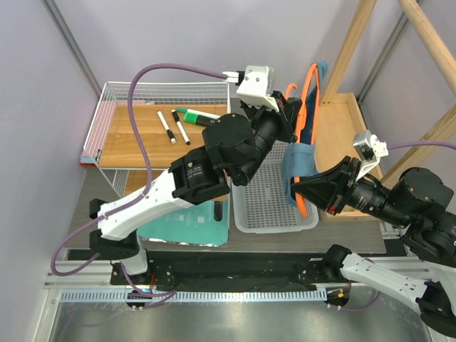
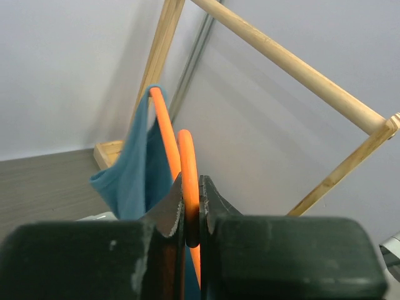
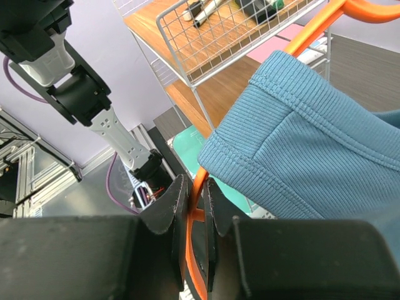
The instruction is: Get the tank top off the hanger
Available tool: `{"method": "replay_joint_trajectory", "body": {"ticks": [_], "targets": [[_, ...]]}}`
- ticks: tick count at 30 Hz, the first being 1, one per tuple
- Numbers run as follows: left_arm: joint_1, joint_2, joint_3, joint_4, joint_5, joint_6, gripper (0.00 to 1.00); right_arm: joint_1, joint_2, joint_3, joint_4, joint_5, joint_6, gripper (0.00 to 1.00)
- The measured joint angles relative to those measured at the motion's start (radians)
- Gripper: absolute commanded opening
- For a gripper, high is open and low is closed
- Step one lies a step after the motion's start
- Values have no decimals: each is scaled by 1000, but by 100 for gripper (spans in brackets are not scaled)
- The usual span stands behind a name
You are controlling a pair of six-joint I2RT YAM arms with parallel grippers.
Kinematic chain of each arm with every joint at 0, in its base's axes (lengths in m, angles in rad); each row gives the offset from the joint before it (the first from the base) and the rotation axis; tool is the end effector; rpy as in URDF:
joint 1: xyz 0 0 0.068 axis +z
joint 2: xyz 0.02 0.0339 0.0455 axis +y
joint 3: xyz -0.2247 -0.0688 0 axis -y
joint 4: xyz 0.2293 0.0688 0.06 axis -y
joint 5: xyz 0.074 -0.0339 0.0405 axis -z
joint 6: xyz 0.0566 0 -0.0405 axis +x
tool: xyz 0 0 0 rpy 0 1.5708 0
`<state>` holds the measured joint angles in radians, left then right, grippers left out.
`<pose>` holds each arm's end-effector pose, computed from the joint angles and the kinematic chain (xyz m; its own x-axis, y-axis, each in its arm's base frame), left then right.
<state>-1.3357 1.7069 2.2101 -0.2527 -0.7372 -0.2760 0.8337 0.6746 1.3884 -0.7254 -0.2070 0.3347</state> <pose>0.1150 -0.3166 0.5280 -0.0993 -0.4515 -0.8867 0.5625 0.7096 -0.4243 0.0639 0.0877 0.4478 -0.2908 0.1580 -0.9437 -0.8123 0.4804 0.3307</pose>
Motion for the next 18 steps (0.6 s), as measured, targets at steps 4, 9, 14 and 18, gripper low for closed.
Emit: {"method": "replay_joint_trajectory", "body": {"ticks": [4,9,14,18], "targets": [[-2,11,11,1,-7,-12,0,0,0,0,-2,6,0,2],[-4,14,19,-2,-11,-26,0,0,0,0,-2,7,0,27],[-4,13,14,-26,-10,-31,0,0,1,12,-10,29,6,49],[-5,-3,-21,-49,11,-38,0,0,3,79,-80,123,12,52]]}}
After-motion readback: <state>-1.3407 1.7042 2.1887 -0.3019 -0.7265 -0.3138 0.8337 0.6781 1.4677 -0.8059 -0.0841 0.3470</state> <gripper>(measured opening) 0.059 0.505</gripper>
